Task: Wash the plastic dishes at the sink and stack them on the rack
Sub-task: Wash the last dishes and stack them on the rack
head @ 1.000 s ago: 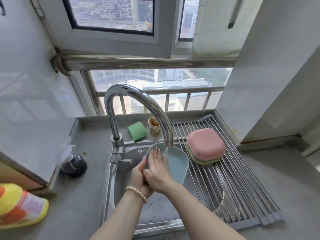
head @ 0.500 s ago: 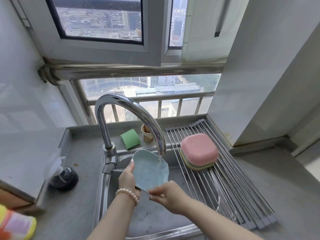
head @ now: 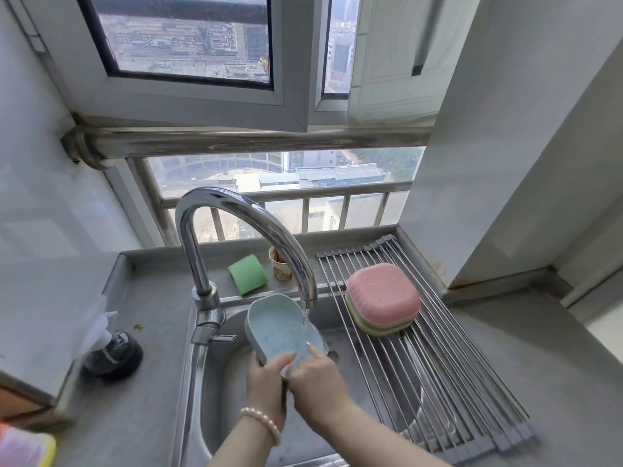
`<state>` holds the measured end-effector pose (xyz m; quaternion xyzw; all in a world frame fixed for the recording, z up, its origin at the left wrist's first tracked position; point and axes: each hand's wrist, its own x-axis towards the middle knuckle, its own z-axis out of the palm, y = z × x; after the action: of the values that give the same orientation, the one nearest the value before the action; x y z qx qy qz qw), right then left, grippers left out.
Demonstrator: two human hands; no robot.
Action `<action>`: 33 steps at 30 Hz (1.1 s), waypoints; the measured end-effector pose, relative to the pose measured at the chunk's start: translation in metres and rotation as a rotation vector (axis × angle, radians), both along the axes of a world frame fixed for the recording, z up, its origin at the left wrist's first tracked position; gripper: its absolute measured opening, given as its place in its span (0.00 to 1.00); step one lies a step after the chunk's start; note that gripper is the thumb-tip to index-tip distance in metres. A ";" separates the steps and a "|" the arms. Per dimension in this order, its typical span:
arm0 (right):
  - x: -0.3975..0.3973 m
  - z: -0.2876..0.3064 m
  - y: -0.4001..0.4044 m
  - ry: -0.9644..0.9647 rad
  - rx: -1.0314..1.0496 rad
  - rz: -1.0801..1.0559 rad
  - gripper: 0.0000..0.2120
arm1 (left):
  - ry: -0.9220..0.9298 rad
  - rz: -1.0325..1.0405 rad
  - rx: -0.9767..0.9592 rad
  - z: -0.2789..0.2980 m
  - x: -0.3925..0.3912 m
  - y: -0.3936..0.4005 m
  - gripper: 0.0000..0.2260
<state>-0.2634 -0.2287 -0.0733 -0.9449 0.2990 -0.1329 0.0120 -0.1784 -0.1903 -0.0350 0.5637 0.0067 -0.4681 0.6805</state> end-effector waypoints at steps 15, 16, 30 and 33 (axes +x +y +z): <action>-0.012 -0.013 -0.021 0.004 -0.203 -0.023 0.17 | 0.023 -0.303 0.164 0.020 0.049 -0.010 0.10; -0.007 -0.009 -0.018 -0.062 -0.164 -0.012 0.12 | 0.010 -0.266 0.125 0.016 0.043 -0.010 0.11; -0.033 -0.003 -0.034 -0.008 -0.175 0.109 0.20 | 0.147 -0.263 0.176 0.023 0.041 -0.013 0.13; -0.027 -0.005 -0.025 -0.068 -0.230 0.010 0.22 | 0.151 -0.326 0.170 0.027 0.036 -0.013 0.12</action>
<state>-0.2904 -0.2535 -0.0786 -0.9365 0.2764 -0.1980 -0.0857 -0.1426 -0.2036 -0.0080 0.5760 0.0058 -0.6109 0.5431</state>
